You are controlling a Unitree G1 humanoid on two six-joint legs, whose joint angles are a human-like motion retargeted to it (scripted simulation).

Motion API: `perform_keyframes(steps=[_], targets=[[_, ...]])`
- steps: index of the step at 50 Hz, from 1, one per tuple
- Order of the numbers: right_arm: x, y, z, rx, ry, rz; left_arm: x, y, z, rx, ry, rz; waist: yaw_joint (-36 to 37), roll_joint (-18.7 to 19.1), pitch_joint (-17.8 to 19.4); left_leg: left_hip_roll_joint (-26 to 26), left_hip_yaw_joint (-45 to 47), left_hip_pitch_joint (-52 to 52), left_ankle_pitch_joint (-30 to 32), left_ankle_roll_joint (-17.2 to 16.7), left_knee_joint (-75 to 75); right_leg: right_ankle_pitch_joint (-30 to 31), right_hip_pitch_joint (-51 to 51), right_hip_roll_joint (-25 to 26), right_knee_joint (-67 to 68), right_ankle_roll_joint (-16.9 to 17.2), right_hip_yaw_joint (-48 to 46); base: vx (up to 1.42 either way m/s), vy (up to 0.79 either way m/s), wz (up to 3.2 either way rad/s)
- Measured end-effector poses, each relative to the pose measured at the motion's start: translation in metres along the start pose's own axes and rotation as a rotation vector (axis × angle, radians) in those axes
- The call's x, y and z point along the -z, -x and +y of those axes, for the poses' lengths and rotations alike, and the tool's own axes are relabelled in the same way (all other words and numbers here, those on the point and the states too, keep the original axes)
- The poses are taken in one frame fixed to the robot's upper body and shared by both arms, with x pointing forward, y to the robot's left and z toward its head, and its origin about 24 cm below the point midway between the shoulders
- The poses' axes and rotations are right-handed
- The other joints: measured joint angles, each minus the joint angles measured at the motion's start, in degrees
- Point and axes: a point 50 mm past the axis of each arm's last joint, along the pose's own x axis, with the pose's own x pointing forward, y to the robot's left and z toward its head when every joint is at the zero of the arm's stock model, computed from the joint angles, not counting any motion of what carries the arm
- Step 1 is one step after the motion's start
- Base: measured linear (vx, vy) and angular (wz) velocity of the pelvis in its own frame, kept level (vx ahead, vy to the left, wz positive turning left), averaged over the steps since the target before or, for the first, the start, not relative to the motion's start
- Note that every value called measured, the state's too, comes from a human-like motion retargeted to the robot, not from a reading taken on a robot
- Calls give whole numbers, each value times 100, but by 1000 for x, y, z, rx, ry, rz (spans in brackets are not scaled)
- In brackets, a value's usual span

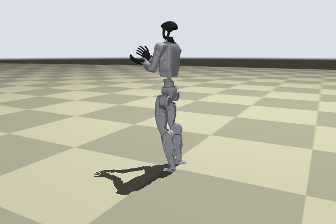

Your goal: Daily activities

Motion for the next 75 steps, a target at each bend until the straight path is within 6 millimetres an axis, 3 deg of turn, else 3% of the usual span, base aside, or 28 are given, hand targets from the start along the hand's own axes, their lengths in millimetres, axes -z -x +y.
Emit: perform_keyframes(steps=[7, 20, 32, 42, 49, 53, 58, 66, 71, 75], targets=[[1, 2, -3, 45, -8, 7, -3, 0, 2, -24, -3, -12, 14, -8, 19, -4, -24, -17, -21, 12, 47, 37, 29, -4, -61, 11, 31, 0, 0, 0], [17, 14, 18, -92, -80, 126, 17, 3, 7, -32, -18, 81, 22, -75, 146, -25, -11, 74, -47, 6, 94, 28, 176, -29, -169, 48, 67, 0, 0, 0], [21, 22, 14, -134, -93, 166, 16, 8, 15, 21, -28, 106, 5, -115, 166, -45, -4, 91, 54, 15, -21, 147, 197, -49, -349, 62, 108, 0, 0, 0], [38, 41, -1, -238, -12, 259, 13, 18, 48, 87, -171, 162, 9, -217, 188, -92, 49, 77, 161, 30, -165, 199, 138, -94, -447, 60, 120, 0, 0, 0], [56, 65, -20, -341, 82, 384, 0, 30, 87, 105, -385, 212, -3, -316, 149, -119, 80, -19, 199, 103, -258, 218, -23, -114, -449, 57, 110, 0, 0, 0], [73, 88, -38, -380, 163, 512, -9, 42, 123, 39, -551, 273, -23, -365, 98, -136, 69, -86, 212, 168, -334, 200, -136, -123, -452, 20, 124, 0, 0, 0], [102, 131, -69, -384, 266, 758, -16, 69, 183, -146, -751, 427, -64, -421, 23, -166, 52, -130, 226, 248, -454, 127, -248, -140, -458, -34, 141, 0, 0, 0], [146, 241, -126, -247, 342, 1326, -16, 149, 278, -541, -913, 837, -124, -458, -82, -214, 10, -104, 264, 326, -673, 31, -337, -172, -463, -12, 185, 0, 0, 0], [149, 314, -153, -87, 321, 1678, -12, 205, 307, -738, -883, 1070, -116, -459, -101, -217, 22, -66, 309, 287, -752, 61, -346, -175, -462, 90, 170, 0, 0, 0], [139, 355, -166, 56, 283, 1877, -12, 237, 314, -839, -831, 1173, -84, -463, -85, -223, 25, -53, 320, 277, -752, 78, -339, -183, -460, 155, 157, 0, 0, 0]])
